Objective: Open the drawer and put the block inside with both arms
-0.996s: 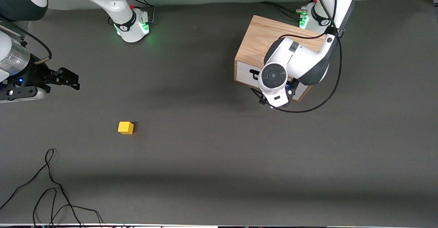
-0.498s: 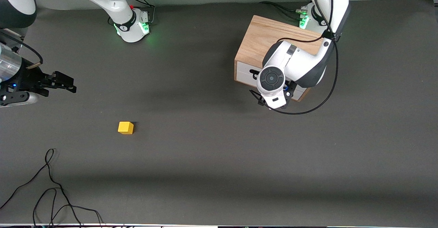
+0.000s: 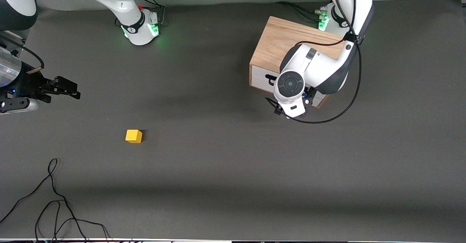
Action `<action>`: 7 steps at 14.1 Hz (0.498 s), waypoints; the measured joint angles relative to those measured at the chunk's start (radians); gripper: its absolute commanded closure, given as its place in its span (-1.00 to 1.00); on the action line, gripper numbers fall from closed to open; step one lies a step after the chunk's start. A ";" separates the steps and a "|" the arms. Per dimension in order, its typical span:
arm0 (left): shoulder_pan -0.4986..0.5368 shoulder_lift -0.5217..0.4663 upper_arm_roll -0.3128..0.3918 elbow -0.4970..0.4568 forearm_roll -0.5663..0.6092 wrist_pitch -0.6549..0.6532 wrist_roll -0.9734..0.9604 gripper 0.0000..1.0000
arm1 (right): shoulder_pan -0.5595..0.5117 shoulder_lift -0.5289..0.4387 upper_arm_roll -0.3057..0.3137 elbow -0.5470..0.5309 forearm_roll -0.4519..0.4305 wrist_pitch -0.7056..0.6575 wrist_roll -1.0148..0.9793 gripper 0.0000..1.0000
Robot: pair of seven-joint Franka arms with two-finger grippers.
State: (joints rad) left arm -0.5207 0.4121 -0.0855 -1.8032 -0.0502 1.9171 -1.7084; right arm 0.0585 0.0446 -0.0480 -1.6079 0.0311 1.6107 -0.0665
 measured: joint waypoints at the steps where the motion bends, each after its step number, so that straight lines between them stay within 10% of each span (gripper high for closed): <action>1: 0.000 0.008 0.000 0.010 0.000 -0.001 0.000 -1.00 | 0.001 0.000 0.000 0.000 0.000 0.000 0.000 -1.00; 7: 0.001 0.061 0.002 0.082 0.003 -0.042 0.000 -1.00 | 0.004 0.004 0.001 0.000 0.000 -0.001 0.000 -1.00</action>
State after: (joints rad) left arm -0.5201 0.4730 -0.0839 -1.7215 -0.0477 1.8754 -1.7083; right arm 0.0621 0.0482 -0.0467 -1.6079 0.0311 1.6102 -0.0665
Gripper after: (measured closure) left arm 0.000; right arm 0.000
